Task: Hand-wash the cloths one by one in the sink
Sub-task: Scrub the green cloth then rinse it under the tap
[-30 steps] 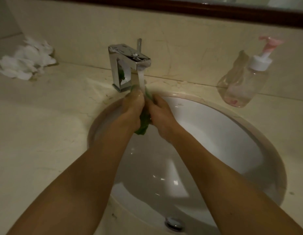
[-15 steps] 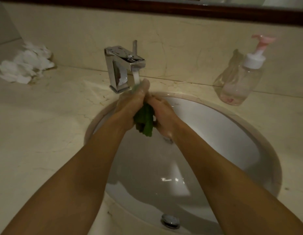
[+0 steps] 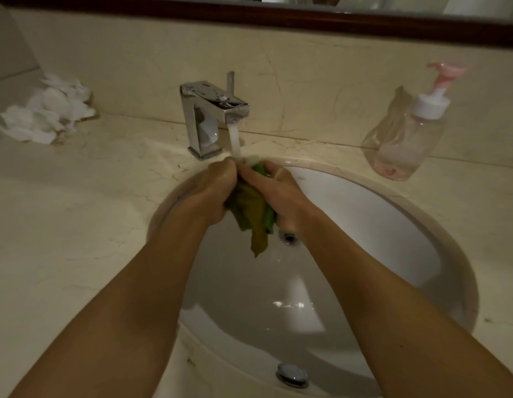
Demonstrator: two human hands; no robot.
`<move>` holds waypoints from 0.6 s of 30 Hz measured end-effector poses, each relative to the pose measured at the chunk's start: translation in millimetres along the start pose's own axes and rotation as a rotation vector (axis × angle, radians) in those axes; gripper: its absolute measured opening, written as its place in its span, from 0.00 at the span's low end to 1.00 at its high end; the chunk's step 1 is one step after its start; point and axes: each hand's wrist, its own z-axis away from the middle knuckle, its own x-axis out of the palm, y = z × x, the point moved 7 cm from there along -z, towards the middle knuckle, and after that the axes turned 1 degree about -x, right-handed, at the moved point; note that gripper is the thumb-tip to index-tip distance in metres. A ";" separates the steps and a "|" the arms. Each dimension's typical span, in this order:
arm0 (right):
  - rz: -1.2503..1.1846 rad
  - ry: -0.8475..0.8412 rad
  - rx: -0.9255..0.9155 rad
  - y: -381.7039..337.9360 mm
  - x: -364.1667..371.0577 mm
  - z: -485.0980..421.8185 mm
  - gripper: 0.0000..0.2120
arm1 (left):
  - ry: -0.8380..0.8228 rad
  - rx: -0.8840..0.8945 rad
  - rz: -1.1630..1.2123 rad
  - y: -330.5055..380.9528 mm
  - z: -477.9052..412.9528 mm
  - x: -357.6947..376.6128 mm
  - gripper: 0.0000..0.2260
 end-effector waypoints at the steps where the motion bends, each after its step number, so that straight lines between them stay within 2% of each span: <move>1: 0.025 -0.010 0.000 3.0 -0.1 -1.9 0.20 | -0.012 -0.019 0.064 0.0 -2.3 0.2 0.16; 4: 0.268 0.106 -0.016 5.2 -10.9 -4.9 0.14 | -0.097 0.037 0.072 4.9 2.0 2.5 0.13; 6: 0.413 0.244 -0.079 1.3 -23.4 -4.0 0.13 | -0.117 0.088 0.058 7.6 3.0 4.0 0.12; 7: 0.433 0.255 -0.107 0.9 -25.5 -3.6 0.13 | -0.106 0.100 0.085 8.8 3.2 3.5 0.11; 10: 0.279 0.090 -0.035 8.3 -11.0 -0.6 0.15 | -0.062 0.141 0.105 11.0 4.5 0.3 0.09; 12: 0.114 -0.016 0.049 11.9 -2.0 3.8 0.19 | -0.058 0.163 0.070 9.9 2.8 1.1 0.07; 14: 0.046 -0.087 0.093 13.3 3.8 7.0 0.21 | -0.035 0.165 0.019 8.3 1.2 -1.5 0.07; 16: 0.088 -0.074 0.079 13.8 4.0 6.1 0.17 | -0.071 0.127 0.005 5.7 -5.0 -2.2 0.11; 18: 0.114 0.037 0.031 8.6 -5.5 3.4 0.09 | -0.145 0.056 0.008 2.6 -4.8 2.3 0.16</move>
